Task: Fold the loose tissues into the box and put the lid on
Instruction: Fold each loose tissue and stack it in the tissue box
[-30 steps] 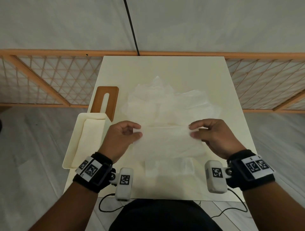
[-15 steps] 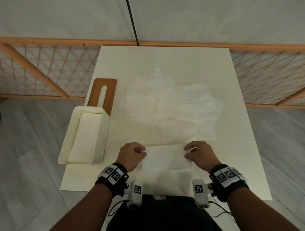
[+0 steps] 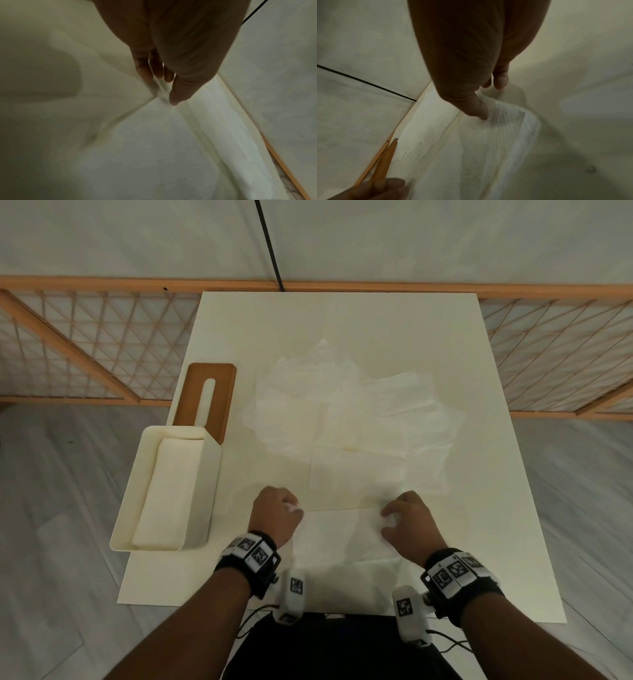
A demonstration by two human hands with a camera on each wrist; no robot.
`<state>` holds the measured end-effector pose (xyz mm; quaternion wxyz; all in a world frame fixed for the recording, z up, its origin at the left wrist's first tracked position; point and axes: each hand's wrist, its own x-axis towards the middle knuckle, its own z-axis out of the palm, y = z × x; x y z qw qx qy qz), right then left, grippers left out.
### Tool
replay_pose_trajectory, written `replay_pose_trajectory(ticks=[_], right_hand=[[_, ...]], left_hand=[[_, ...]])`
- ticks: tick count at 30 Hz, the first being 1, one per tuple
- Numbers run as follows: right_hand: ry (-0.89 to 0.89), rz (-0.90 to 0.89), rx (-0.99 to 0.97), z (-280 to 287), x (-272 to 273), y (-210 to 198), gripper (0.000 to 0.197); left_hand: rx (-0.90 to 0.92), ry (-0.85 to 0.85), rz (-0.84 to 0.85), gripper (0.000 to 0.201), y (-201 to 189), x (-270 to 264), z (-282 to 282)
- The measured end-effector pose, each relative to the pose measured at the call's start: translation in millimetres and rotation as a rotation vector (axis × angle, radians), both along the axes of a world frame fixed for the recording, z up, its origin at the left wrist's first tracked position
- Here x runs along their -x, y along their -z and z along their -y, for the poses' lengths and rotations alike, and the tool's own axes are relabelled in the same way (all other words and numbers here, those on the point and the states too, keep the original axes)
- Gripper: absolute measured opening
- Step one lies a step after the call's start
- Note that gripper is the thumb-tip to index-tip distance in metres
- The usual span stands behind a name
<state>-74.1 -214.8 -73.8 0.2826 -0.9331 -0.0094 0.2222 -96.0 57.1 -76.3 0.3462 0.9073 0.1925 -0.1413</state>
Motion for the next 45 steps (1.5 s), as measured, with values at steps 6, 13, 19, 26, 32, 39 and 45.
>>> replay_pose_trajectory(ticks=[6, 13, 19, 26, 32, 39, 45], right_hand=[[0.031, 0.04, -0.043, 3, -11, -17, 0.023], [0.146, 0.018, -0.09, 18, -22, -24, 0.015], [0.653, -0.244, -0.691, 11, -33, -31, 0.027], [0.59, -0.632, -1.202, -50, -40, -57, 0.066], [0.394, -0.399, -1.255, -60, -48, -108, 0.032], [0.074, -0.29, -0.936, -35, -45, -134, 0.03], [0.105, -0.095, -0.85, -19, -39, -140, 0.023]], left_hand=[[0.022, -0.096, 0.001, 0.043, -10, -75, 37], [0.146, -0.346, -0.128, 0.043, -15, -92, 55], [0.614, -0.551, 0.027, 0.043, -75, -83, 47], [1.132, -0.472, 0.078, 0.046, -141, -32, 6], [1.301, -0.435, 0.034, 0.049, -143, 2, -34], [0.745, -0.27, 0.151, 0.017, -137, -1, -36], [0.781, -0.161, 0.164, 0.021, -136, 1, -33]])
